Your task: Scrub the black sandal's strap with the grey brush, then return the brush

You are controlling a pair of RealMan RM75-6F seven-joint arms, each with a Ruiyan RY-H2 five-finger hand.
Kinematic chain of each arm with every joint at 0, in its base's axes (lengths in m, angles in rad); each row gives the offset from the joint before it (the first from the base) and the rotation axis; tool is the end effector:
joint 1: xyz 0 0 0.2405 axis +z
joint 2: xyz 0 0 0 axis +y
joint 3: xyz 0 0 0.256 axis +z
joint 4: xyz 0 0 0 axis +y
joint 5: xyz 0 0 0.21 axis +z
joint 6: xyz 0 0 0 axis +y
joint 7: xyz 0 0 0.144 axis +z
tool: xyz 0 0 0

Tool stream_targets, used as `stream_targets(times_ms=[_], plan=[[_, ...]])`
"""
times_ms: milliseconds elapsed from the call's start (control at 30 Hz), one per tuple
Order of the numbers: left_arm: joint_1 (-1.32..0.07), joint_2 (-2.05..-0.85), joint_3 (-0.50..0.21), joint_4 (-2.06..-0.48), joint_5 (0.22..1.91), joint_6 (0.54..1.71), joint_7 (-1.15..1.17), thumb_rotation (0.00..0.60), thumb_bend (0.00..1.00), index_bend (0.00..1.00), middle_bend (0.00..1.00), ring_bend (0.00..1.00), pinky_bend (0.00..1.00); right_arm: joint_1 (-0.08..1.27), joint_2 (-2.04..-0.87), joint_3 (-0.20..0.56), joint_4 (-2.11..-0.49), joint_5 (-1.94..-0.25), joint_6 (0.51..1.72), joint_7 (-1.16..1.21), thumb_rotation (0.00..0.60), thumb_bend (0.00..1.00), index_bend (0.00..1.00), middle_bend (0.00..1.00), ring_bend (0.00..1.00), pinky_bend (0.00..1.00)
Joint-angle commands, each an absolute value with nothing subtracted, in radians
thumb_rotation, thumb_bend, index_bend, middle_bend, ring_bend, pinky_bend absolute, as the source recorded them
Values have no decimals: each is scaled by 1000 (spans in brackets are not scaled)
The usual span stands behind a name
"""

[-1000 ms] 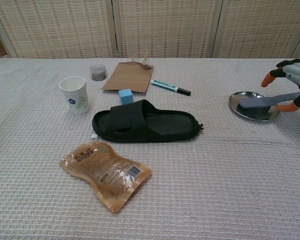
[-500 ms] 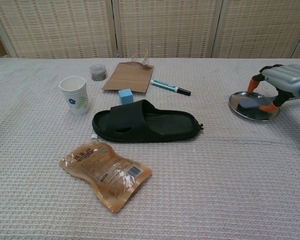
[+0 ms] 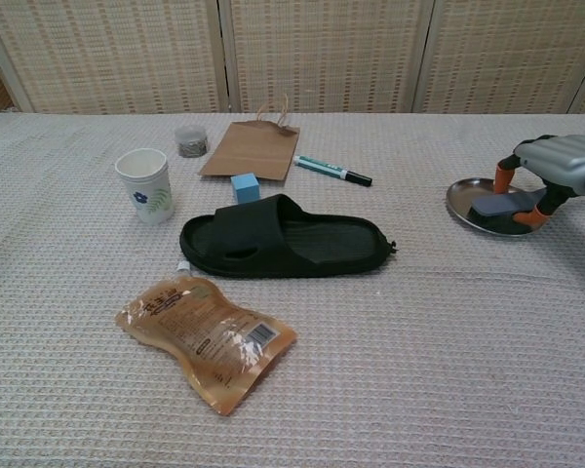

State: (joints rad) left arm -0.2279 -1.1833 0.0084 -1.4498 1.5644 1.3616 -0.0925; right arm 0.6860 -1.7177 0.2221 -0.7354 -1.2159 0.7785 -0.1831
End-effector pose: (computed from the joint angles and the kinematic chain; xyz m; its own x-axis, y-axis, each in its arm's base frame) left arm -0.3145 0.2155 0.1270 0.4300 0.1204 0.8948 0.8956 -0.1818 -0.4060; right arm -0.2893 -0.4086 0.0091 0.6522 -0.2262 0.7235 -0.7553 -0.1122 0.6457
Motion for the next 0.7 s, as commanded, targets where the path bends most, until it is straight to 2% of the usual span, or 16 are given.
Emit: stream_targets(times_ms=[33,200,300,367,433,633,700], plan=[[-229,-1184,8,-1452,1564,1360,-89,600,407,0,0,0,133,688,-1720,221,-732,-1215,781,-180,600,216,414,293,64,12],[-228,-1182,9,-1452,1564,1360,-92,600,408,0,0,0,133,687,-1722,216,-729,-1218,791,-179,600,218,461,355,131,122],[-229,-1182,9,-1452,1562,1357,-90,600,408,0,0,0,134,686,-1723,209,-729,-1222,795,-180,600,222,535,408,217,288],[-229,-1182,10,-1454,1563,1358,-88,600,408,0,0,0,134,686,-1720,206,-736,-1222,789,-175,600,227,604,458,327,467],[-228,-1182,10,-1457,1564,1359,-84,600,411,0,0,0,134,686,-1716,204,-742,-1227,792,-169,600,232,640,488,387,558],[-225,-1182,17,-1462,1578,1367,-73,600,418,0,0,0,133,683,-1695,196,-776,-1250,832,-166,600,252,706,537,456,697],[-226,-1183,19,-1462,1584,1368,-70,600,421,0,0,0,132,681,-1682,192,-798,-1261,851,-173,600,264,718,546,462,702]])
